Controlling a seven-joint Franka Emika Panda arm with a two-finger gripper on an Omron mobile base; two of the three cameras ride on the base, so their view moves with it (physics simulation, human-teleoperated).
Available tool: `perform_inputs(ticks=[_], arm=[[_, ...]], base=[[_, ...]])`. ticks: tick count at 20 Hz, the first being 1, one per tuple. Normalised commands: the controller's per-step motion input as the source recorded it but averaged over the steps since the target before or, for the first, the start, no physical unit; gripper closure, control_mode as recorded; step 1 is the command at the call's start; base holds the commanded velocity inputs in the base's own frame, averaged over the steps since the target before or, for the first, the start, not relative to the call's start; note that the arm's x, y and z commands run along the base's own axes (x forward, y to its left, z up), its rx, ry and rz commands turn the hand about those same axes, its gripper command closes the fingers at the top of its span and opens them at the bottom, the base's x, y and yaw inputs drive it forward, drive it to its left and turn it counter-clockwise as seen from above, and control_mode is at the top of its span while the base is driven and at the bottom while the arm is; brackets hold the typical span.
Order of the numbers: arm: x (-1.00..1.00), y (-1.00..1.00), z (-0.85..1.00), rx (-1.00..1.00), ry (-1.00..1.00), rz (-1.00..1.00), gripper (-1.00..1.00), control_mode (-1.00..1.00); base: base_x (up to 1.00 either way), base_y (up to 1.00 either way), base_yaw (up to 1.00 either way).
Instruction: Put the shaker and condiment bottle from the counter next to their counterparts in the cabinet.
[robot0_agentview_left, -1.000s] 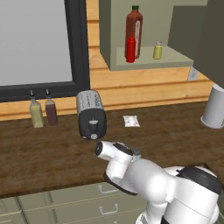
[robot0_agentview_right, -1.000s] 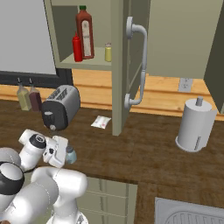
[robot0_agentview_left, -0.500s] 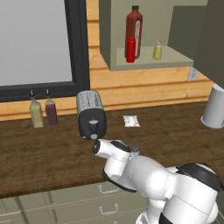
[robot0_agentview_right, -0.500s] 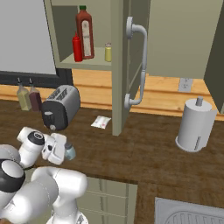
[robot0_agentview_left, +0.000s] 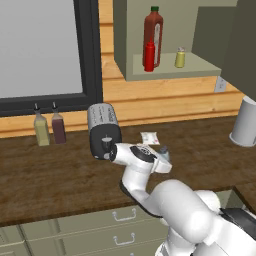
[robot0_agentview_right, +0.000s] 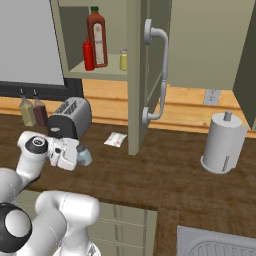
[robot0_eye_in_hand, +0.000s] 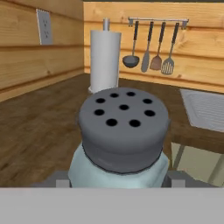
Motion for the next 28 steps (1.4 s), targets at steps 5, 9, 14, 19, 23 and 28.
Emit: perform_inputs(ticks=[5, 9, 14, 19, 23, 28], arm=[[0.0, -0.53, 0.97, -0.04, 0.16, 0.0, 1.0, -1.0], [0.03, -0.45, 1.0, 0.0, 0.14, 0.0, 1.0, -1.0], [0.02, -0.17, 0.77, 0.0, 0.02, 0.01, 1.0, -1.0], [0.13, -0.09, 0.8, 0.0, 0.0, 0.01, 1.0, -1.0], [0.09, -0.15, 0.71, 0.05, 0.0, 0.0, 1.0, -1.0], [0.07, -0.03, 0.78, 0.06, 0.0, 0.0, 1.0, -1.0]], base=[[0.0, 0.0, 0.0], [0.0, 0.0, 0.0], [0.0, 0.0, 0.0], [0.0, 0.0, 0.0], [0.0, 0.0, 0.0], [0.0, 0.0, 0.0]])
